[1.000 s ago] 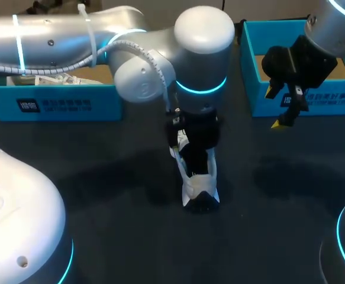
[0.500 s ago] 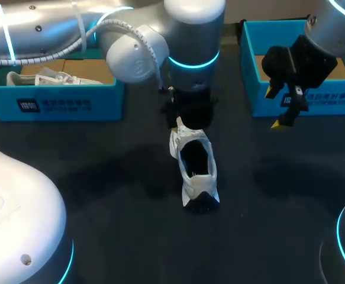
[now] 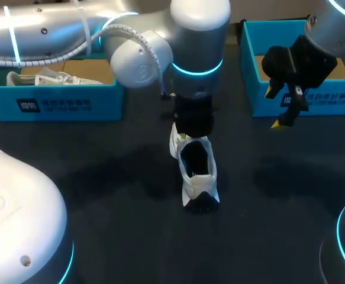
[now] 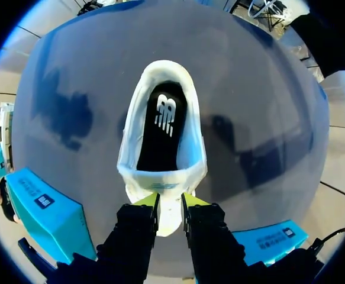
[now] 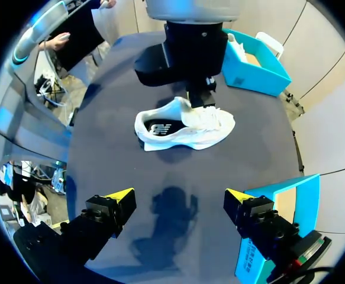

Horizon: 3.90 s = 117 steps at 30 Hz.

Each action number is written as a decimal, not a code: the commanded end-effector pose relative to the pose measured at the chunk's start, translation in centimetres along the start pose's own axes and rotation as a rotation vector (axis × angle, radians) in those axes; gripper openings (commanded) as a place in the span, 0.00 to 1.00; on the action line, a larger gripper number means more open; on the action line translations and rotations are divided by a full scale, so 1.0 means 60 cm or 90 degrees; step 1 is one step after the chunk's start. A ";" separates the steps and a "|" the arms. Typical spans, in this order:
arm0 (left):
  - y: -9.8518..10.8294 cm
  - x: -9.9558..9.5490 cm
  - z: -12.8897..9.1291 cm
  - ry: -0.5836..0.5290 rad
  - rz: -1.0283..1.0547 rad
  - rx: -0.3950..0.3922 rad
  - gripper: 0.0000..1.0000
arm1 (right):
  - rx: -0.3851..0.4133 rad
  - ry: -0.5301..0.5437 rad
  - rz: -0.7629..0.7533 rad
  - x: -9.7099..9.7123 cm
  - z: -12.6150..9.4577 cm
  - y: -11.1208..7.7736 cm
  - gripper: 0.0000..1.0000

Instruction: Take the shoe out of the shoebox, open the shoe tongue, remove and reinsert the insole, then place the shoe into the shoebox

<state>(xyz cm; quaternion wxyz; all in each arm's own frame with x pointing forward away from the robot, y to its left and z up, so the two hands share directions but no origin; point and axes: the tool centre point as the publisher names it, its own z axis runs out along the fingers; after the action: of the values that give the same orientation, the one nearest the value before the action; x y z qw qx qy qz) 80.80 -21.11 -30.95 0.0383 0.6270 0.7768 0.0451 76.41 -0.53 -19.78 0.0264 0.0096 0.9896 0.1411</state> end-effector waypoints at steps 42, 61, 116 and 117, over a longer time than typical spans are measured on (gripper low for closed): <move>-0.048 0.000 0.035 -0.012 -0.077 0.001 0.37 | 0.001 0.001 0.000 -0.002 0.002 0.001 1.00; -0.068 0.017 -0.006 -0.039 -0.276 0.035 1.00 | 0.001 0.001 0.000 -0.002 0.002 0.001 1.00; -0.246 0.002 0.079 -0.090 -1.015 0.014 1.00 | 0.001 0.001 0.000 -0.002 0.002 0.001 1.00; -0.245 0.000 0.084 -0.083 -0.992 0.013 1.00 | 0.001 0.001 0.000 -0.002 0.002 0.001 1.00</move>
<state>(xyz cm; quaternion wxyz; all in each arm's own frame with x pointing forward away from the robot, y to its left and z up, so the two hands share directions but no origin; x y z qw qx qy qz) 66.49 -23.84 -36.83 0.1102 -0.1142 0.9864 -0.0419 76.41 -0.53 -19.78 0.0264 0.0095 0.9896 0.1411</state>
